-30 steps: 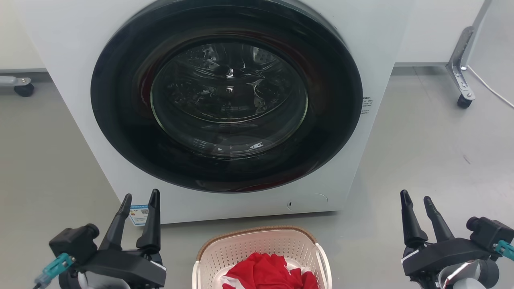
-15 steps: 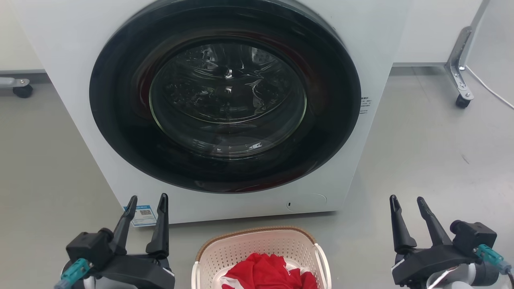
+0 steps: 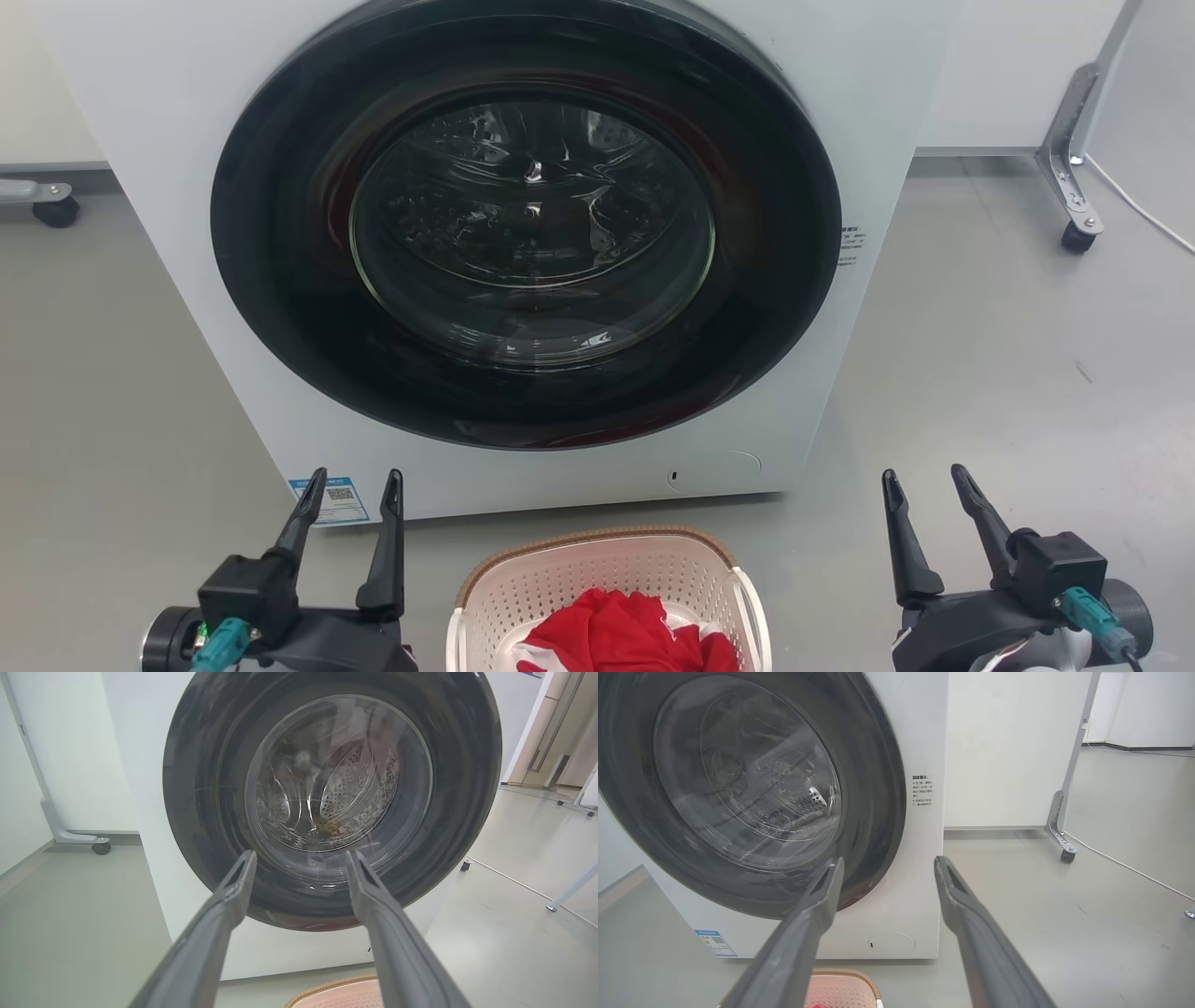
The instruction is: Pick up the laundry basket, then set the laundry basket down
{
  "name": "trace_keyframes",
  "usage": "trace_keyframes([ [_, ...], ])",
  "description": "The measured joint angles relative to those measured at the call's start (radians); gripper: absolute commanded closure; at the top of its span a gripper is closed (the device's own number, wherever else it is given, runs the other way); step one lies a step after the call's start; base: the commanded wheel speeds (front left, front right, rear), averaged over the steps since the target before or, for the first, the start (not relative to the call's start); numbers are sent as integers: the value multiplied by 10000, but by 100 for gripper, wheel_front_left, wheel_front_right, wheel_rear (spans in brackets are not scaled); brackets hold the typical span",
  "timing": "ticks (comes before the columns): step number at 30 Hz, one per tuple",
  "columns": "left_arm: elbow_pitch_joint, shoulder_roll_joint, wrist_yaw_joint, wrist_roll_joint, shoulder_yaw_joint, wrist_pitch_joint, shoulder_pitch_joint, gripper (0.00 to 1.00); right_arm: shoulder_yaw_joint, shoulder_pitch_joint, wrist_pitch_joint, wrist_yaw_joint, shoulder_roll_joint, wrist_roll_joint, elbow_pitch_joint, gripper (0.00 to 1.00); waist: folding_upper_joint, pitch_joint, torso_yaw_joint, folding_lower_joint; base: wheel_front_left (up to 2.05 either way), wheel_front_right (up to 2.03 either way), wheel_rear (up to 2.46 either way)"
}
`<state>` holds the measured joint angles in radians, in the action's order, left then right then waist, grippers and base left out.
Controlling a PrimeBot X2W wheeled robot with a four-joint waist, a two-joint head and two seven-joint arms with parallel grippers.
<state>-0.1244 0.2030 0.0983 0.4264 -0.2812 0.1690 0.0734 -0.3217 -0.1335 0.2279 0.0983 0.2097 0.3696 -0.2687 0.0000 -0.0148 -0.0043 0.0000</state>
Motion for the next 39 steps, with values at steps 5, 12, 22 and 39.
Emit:
trace_keyframes([
  [5,12,59,79,-476,-155,13,0,0,-98,0,128,111,10,-428,-75,0,0,-2,-3,0,0,0,0],
  [12,12,59,165,-673,-84,82,-7,0,-40,-1,215,173,12,-627,-219,0,0,2,-23,0,0,0,0],
  [22,-56,4,171,-587,73,-92,-28,0,44,-1,215,173,-12,-573,-318,0,0,7,-38,0,0,0,0],
  [39,-176,-52,174,-594,75,-309,-190,0,12,-2,215,163,-63,-571,-420,0,0,41,-28,0,0,0,0],
])
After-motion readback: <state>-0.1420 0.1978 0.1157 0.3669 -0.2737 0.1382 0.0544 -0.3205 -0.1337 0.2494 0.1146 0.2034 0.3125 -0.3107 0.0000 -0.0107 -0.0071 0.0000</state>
